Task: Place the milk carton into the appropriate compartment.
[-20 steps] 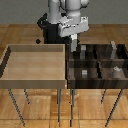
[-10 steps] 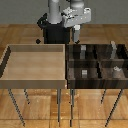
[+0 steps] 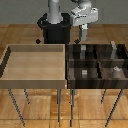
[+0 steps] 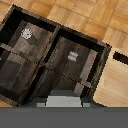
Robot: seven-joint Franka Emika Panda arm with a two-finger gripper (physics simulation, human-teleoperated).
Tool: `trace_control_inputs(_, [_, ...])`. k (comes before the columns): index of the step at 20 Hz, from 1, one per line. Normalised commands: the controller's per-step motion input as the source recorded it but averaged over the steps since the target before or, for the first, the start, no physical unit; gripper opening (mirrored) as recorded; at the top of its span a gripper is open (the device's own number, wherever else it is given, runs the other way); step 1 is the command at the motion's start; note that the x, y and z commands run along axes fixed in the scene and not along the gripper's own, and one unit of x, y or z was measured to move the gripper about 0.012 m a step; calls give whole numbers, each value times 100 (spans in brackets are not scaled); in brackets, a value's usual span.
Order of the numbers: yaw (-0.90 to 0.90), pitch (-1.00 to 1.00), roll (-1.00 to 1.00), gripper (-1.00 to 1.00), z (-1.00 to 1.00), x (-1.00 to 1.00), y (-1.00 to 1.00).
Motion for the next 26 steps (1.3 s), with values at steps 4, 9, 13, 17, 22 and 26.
trace_control_inputs(4, [0, 0, 0, -100, 0, -25, -8])
trace_control_inputs(9, [0, 0, 0, -100, -20, 0, 0])
trace_control_inputs(13, [0, 0, 0, -100, -75, 0, 0])
trace_control_inputs(17, [0, 0, 0, -100, -100, 0, 0])
trace_control_inputs(22, [0, 0, 0, -100, -100, 0, 0])
trace_control_inputs(26, [0, 0, 0, 100, 0, 0, 0])
